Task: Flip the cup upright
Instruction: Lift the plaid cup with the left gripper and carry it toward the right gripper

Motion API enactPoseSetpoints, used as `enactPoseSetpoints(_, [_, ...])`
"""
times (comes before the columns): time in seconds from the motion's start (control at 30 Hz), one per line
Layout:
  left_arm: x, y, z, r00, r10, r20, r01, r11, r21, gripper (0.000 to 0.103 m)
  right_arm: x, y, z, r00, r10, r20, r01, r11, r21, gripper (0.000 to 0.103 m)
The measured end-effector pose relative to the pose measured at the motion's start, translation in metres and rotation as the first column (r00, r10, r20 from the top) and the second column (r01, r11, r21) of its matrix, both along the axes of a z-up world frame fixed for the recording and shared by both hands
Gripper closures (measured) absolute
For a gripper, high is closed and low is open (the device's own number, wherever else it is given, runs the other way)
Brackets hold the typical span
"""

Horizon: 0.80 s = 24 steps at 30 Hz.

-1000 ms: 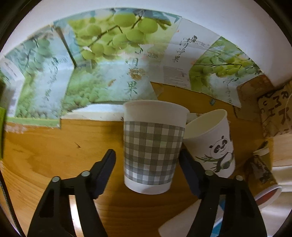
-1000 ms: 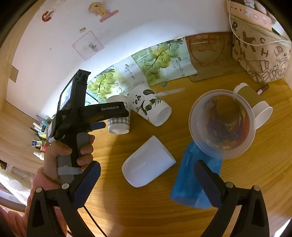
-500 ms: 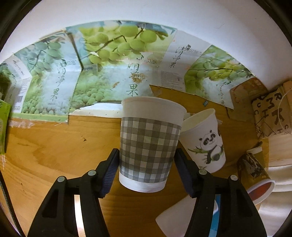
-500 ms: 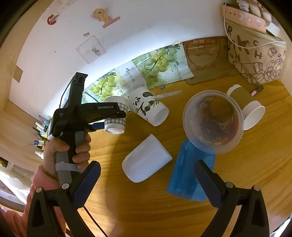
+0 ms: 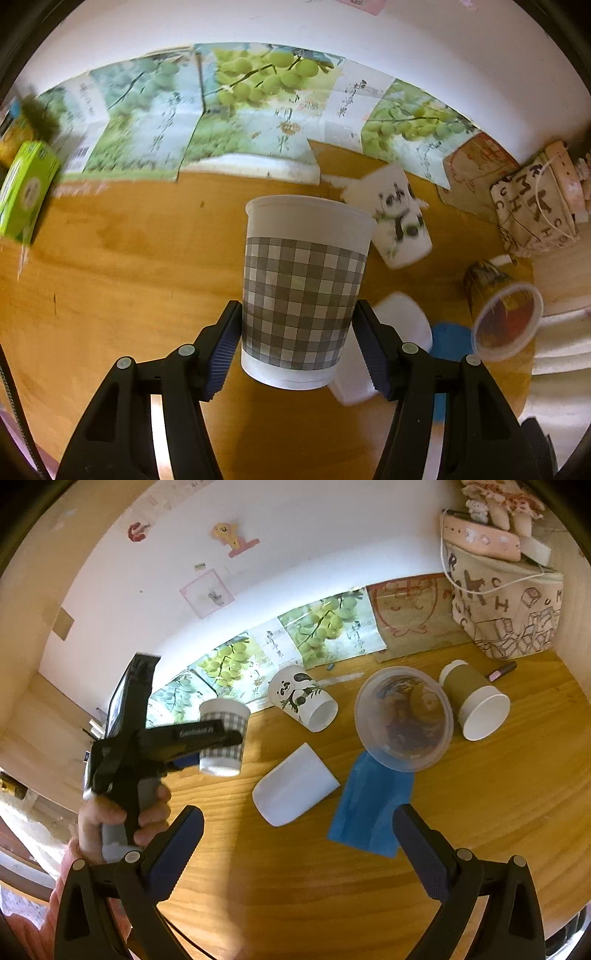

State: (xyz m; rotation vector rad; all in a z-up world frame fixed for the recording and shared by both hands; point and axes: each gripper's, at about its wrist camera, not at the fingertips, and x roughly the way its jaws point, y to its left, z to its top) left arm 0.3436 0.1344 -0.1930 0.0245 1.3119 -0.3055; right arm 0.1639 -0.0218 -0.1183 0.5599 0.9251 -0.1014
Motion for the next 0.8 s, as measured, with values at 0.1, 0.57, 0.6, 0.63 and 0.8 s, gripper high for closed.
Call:
enactPoseSetpoints(0.1, [-0.022, 0.008, 0.002, 1.0, 0.006, 0.001, -0.006, 1.0, 0.006, 0.038, -0.015, -0.003, 0.003, 1.0, -0.004, 0.005, 0.004, 1.0, -0.001, 0.0])
enactPoseSetpoints(0.57, [-0.115, 0.033, 0.002, 1.0, 0.025, 0.0, -0.025, 0.999, 0.02, 0.038, -0.073, -0.016, -0.001, 1.0, -0.018, -0.012, 0.018, 1.0, 0.014, 0.0])
enactPoseSetpoints(0.6, [-0.122, 0.032, 0.001, 1.0, 0.018, -0.003, -0.018, 1.0, 0.02, 0.038, -0.076, -0.017, -0.001, 1.0, -0.018, -0.014, 0.018, 1.0, 0.016, 0.0])
enactPoseSetpoints(0.63, [-0.128, 0.032, 0.0, 1.0, 0.015, -0.005, -0.015, 1.0, 0.021, 0.038, -0.078, -0.018, -0.002, 1.0, -0.017, -0.015, 0.017, 1.0, 0.019, 0.0])
enactPoseSetpoints(0.8, [-0.153, 0.027, -0.009, 1.0, -0.002, -0.028, 0.002, 1.0, 0.024, 0.038, -0.088, -0.019, -0.005, 1.0, -0.002, -0.026, 0.003, 1.0, 0.029, 0.0])
